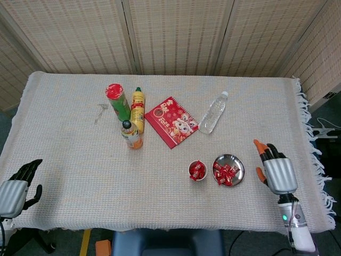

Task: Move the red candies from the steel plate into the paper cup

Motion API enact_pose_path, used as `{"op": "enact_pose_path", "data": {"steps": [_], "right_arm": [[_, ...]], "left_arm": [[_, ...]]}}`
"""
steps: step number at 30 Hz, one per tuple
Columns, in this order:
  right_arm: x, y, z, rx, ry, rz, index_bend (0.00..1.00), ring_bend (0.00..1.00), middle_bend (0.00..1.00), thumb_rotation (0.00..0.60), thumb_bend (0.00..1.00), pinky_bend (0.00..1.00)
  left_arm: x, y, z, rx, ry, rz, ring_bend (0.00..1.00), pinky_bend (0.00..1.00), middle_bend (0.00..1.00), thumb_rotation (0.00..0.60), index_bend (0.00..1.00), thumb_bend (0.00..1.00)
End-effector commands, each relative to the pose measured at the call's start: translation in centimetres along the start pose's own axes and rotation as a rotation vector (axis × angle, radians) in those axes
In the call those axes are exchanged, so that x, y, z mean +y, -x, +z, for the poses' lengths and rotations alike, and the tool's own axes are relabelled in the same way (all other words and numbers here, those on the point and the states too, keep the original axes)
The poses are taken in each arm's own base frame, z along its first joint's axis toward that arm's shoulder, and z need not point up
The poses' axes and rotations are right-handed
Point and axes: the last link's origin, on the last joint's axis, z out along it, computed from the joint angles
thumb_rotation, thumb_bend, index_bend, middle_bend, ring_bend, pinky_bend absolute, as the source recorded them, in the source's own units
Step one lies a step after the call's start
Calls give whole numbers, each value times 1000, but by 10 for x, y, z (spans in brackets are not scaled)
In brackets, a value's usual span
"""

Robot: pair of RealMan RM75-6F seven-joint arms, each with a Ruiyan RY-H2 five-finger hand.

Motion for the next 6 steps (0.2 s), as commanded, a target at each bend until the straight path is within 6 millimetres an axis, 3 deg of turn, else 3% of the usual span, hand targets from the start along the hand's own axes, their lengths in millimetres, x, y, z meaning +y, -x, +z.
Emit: {"op": "enact_pose_path", "data": {"steps": [1,6], "right_arm": [[45,13,-52,34,107,-66,0,0,0,600,256,125],[57,1,-53,87,123,-46,0,0,0,600,250,122]], "left_arm": [[1,-5,-6,10,60,-49,75,305,38,600,0,470],[2,-5,-7,29,66,-27,51,284,30,600,0,457]]}}
